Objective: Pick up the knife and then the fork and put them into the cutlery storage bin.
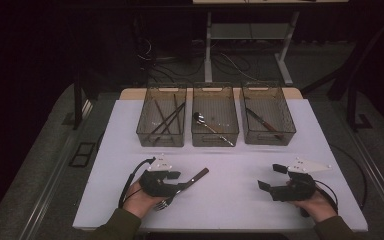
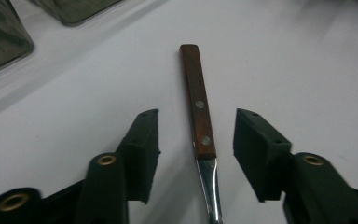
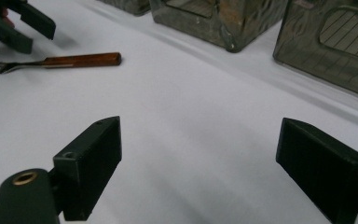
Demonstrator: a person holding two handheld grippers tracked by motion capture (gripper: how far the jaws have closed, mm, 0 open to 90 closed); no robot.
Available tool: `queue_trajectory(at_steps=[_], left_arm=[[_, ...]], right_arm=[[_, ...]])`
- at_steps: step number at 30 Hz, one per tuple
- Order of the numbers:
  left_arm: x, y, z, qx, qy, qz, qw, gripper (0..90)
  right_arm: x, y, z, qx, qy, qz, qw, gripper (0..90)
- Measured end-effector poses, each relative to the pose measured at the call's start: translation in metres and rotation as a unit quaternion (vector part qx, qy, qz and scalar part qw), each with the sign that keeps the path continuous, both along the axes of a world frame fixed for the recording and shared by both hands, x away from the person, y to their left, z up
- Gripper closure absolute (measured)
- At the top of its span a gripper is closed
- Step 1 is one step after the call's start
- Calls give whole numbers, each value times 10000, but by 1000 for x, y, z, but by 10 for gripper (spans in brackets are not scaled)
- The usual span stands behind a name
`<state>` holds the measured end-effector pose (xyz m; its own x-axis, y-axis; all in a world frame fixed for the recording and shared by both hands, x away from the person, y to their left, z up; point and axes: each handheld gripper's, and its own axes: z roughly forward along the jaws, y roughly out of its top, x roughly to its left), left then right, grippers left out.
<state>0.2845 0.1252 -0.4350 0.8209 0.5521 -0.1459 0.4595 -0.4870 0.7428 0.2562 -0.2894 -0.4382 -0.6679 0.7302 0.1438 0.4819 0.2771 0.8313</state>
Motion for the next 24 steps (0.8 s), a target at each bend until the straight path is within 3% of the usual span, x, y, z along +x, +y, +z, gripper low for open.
queue_trajectory(at_steps=[4, 5, 10, 14, 20, 24], left_arm=[[2, -7, -3, 33, 166, 26, 9999, 601], [3, -7, -3, 160, 160, -77, 9997, 618], [3, -14, -6, 382, 197, -194, 9989, 673], [2, -16, -8, 496, 241, -166, 9983, 707], [1, -18, -9, 618, 145, -183, 9978, 726], [-3, -22, -9, 803, -34, -195, 9966, 734]], right_arm=[[-3, 0, 1, 1, -63, 24, 10000, 140], [-2, 0, 1, 8, -57, 11, 10000, 140], [-2, 0, 0, 3, -32, 3, 10000, 141], [-2, 0, 0, -8, -31, 14, 10000, 140], [-2, 1, 0, -28, -55, 10, 10000, 140], [-2, 1, 0, -47, -44, 17, 10000, 141]])
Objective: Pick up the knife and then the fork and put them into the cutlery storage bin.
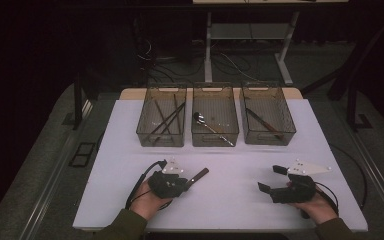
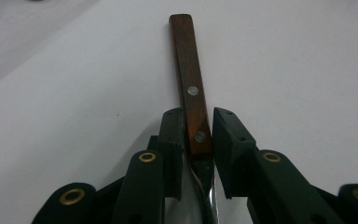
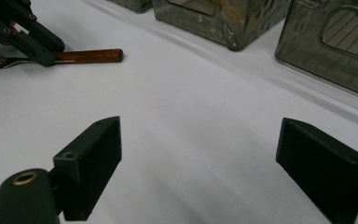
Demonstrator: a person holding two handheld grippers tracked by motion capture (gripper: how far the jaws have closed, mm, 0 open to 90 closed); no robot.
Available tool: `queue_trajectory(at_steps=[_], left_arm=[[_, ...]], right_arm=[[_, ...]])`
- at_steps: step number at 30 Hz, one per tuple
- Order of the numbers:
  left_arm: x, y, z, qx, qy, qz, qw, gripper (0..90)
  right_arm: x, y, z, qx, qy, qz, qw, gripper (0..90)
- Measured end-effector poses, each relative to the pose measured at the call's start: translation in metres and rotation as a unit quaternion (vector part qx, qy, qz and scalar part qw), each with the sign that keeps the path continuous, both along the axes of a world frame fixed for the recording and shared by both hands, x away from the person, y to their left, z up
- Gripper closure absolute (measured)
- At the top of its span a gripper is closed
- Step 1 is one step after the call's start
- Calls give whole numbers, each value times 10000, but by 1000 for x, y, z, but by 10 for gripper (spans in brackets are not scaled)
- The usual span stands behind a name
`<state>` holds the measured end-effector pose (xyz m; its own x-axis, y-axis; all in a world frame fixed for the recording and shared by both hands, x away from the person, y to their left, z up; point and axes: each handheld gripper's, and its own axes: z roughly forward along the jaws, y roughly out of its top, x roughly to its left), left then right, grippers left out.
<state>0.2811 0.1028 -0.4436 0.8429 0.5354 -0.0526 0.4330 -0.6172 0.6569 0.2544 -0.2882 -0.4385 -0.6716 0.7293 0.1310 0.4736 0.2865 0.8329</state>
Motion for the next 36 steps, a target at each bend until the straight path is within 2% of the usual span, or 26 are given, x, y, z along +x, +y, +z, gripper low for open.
queue_trajectory(at_steps=[2, 5, 11, 14, 16, 19, 21, 22, 23, 25, 28, 29, 30, 31, 33, 36], left_arm=[[0, -1, 1, 79, -55, -54, 9999, 748], [0, -2, 1, 45, 6, -21, 10000, 761], [3, -3, 3, 159, 66, -118, 9998, 768], [4, -3, 3, 137, 131, -52, 9998, 770], [6, -3, 4, 170, 131, -133, 9997, 771], [7, -2, 4, 111, 241, -93, 9996, 772], [7, -2, 5, 98, 266, -125, 9995, 772], [8, -1, 6, 95, 232, -226, 9994, 772], [6, -2, 6, 33, 277, -209, 9994, 772], [6, -3, 9, -26, 194, -357, 9992, 772], [4, -4, 13, -119, 246, -463, 9986, 772], [5, -4, 14, -126, 175, -549, 9983, 772], [3, -5, 16, -181, 243, -507, 9983, 772], [4, -5, 18, -221, 177, -585, 9979, 772], [2, -5, 23, -297, 191, -609, 9975, 772], [1, -7, 32, -460, 95, -718, 9963, 772]], right_arm=[[0, 0, 0, -9, -11, 6, 10000, 140], [0, 0, 0, -9, -14, 7, 10000, 140], [0, 0, 0, -59, 8, 20, 10000, 141], [0, 0, 0, -60, 10, 28, 10000, 141], [1, 1, -1, -74, 24, 41, 10000, 141], [1, 1, -1, -65, 29, 88, 9999, 140], [1, 1, -1, -51, 28, 126, 9999, 140], [1, 1, -1, -49, 20, 140, 9999, 140], [1, 2, -1, -44, 26, 155, 9999, 140], [2, 2, 0, -9, 46, 205, 9998, 140], [2, 4, 1, 14, 57, 303, 9995, 140], [2, 5, 2, 27, 61, 359, 9993, 140], [2, 6, 3, 33, 71, 423, 9991, 140], [3, 7, 3, 29, 63, 493, 9988, 141], [5, 10, 6, -4, 49, 630, 9980, 140], [9, 17, 12, -63, 36, 832, 9965, 141]])
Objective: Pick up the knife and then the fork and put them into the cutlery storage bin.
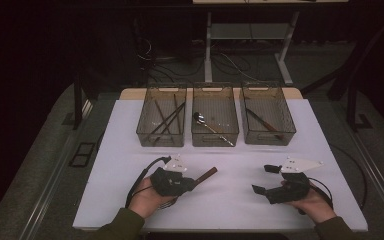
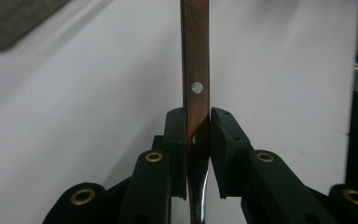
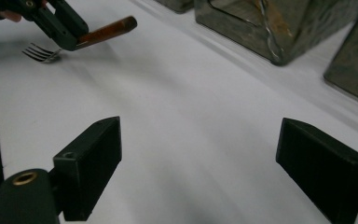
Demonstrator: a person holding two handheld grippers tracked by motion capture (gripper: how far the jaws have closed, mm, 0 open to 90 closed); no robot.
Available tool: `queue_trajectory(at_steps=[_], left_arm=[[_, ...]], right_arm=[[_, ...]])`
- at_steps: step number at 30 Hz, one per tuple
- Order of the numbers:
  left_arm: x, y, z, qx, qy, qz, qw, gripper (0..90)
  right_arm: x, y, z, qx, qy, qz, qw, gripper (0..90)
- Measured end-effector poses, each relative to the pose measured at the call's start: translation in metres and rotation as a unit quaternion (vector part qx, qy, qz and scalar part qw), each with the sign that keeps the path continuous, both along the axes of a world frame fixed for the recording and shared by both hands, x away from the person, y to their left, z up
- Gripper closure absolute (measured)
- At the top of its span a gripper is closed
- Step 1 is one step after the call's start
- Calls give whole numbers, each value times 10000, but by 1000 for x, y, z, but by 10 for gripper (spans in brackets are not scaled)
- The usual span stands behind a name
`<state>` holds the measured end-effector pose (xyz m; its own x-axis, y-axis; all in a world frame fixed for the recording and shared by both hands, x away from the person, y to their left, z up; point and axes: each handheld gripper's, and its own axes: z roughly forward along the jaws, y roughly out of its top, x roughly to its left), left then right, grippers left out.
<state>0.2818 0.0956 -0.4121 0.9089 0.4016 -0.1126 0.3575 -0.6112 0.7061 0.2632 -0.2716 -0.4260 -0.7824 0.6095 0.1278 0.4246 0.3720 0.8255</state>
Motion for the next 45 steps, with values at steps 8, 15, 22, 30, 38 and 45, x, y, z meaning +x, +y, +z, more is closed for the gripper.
queue_trajectory(at_steps=[8, 15, 22, 30, 38, 45], left_arm=[[0, -12, 13, -75, -17, -535, 9985, 772], [3, -30, 17, -13, -12, -1076, 9942, 771], [7, -48, 22, 143, -105, -1653, 9861, 771], [6, -61, 22, 304, -156, -2030, 9786, 771], [2, -64, 21, 475, -222, -2179, 9746, 771], [1, -66, 19, 599, -211, -2237, 9726, 770]], right_arm=[[13, 20, 23, -39, 27, 657, 9978, 141], [23, 42, 35, -298, 24, 1285, 9913, 147], [28, 65, 41, -713, 4, 1851, 9801, 192], [31, 76, 37, -995, 271, 2410, 9650, 350], [26, 90, 28, -1326, 449, 2895, 9469, 551], [24, 95, 25, -1369, 508, 3052, 9410, 683]])
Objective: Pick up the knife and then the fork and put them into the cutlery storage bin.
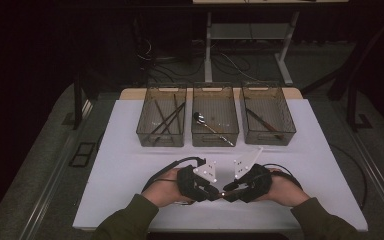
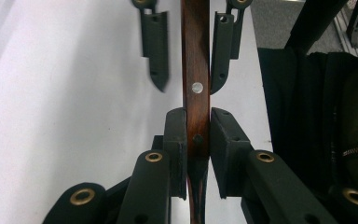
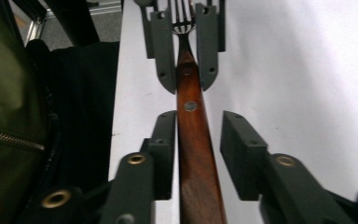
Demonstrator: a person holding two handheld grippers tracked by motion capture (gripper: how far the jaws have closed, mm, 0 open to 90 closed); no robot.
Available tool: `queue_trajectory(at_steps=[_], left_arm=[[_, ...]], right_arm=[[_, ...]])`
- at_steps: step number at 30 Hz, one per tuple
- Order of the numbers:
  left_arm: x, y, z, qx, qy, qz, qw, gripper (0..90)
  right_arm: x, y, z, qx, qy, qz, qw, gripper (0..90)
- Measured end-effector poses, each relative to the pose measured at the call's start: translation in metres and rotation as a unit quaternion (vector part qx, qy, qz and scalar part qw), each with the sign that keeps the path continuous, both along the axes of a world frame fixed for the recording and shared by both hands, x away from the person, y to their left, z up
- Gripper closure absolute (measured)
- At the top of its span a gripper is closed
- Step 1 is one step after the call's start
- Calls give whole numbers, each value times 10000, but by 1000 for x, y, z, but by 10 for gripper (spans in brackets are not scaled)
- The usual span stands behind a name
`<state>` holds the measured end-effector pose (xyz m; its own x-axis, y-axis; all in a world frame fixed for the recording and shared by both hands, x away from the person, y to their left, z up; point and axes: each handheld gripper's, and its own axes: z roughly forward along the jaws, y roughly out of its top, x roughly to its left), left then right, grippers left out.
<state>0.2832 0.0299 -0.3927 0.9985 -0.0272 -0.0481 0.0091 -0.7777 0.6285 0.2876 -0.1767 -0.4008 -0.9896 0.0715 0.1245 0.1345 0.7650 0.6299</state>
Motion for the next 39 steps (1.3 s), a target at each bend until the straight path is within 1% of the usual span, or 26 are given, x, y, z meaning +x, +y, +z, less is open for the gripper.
queue_trajectory(at_steps=[3, 5, 6, 10, 12, 14, 15, 16, 17, 18, 19, 21, 22, 23, 26, 27, 28, 29, 30, 31, 33, 34, 36, 37, 38, 39], left_arm=[[-1, 0, 0, -29, 36, -13, 10000, 771], [-1, 0, 0, -17, 12, -71, 10000, 770], [-2, 0, 0, -40, 29, -76, 10000, 770], [-2, -1, -1, -14, 38, -132, 9999, 769], [-1, 0, -2, -61, 74, -125, 9999, 768], [0, 1, -3, -128, 41, -123, 9998, 765], [0, 2, -3, -171, 69, -92, 9998, 761], [0, 3, -4, -220, 72, -35, 9997, 756], [0, 5, -4, -282, 65, 46, 9996, 717], [1, 7, -4, -300, 151, 87, 9994, 699], [1, 9, -4, -323, 194, 120, 9992, 691], [2, 13, -3, -443, 155, 237, 9986, 629], [3, 16, -2, -524, 186, 307, 9980, 616], [4, 19, -1, -611, 168, 355, 9974, 600], [5, 34, 2, -940, 181, 652, 9933, 547], [5, 40, 2, -1088, 235, 832, 9903, 523], [5, 46, 3, -1177, 218, 965, 9881, 510], [5, 53, 3, -1270, 148, 1090, 9858, 488], [5, 60, 3, -1353, 126, 1207, 9833, 470], [5, 66, 1, -1478, 87, 1349, 9797, 456], [4, 78, -2, -1569, -58, 1562, 9752, 380], [4, 83, -4, -1589, -93, 1674, 9730, 355], [3, 93, -8, -1594, -89, 1959, 9675, 303], [3, 97, -11, -1607, -81, 2093, 9645, 283], [2, 101, -13, -1632, -71, 2230, 9610, 259], [2, 104, -16, -1635, -61, 2355, 9580, 239]], right_arm=[[0, 1, -1, 40, -43, 132, 9999, 730], [-2, 2, 1, 4, 15, 132, 9999, 741], [-3, 2, 1, -8, 4, 144, 9999, 745], [-3, 3, -1, -12, -8, 228, 9997, 750], [-3, 3, -1, 3, 25, 194, 9998, 751], [-3, 2, 0, 55, 37, 126, 9999, 752], [-3, 1, 0, 82, 41, 105, 9999, 753], [-2, 0, 1, 104, 105, 71, 9999, 752], [-2, -1, 1, 119, 79, 40, 9999, 753], [-1, -3, 0, 122, 70, -8, 9999, 753], [-1, -4, 0, 113, 98, -70, 9999, 753], [1, -8, 0, 157, 52, -97, 9998, 753], [2, -9, 0, 193, 15, -122, 9997, 753], [2, -11, 2, 204, 54, -205, 9996, 753], [2, -17, 6, 308, 20, -308, 9991, 753], [3, -18, 8, 333, -8, -334, 9989, 753], [3, -21, 9, 351, -24, -390, 9986, 753], [4, -23, 10, 358, -50, -455, 9983, 753], [4, -25, 11, 359, -83, -522, 9980, 753], [5, -28, 11, 396, -96, -556, 9976, 753], [7, -32, 13, 422, -111, -706, 9965, 753], [8, -35, 14, 430, -137, -767, 9960, 753], [8, -38, 15, 501, -54, -990, 9938, 753], [10, -41, 16, 466, -155, -991, 9939, 752], [11, -43, 16, 471, -179, -1053, 9932, 753], [10, -44, 16, 523, -62, -1202, 9914, 753]])
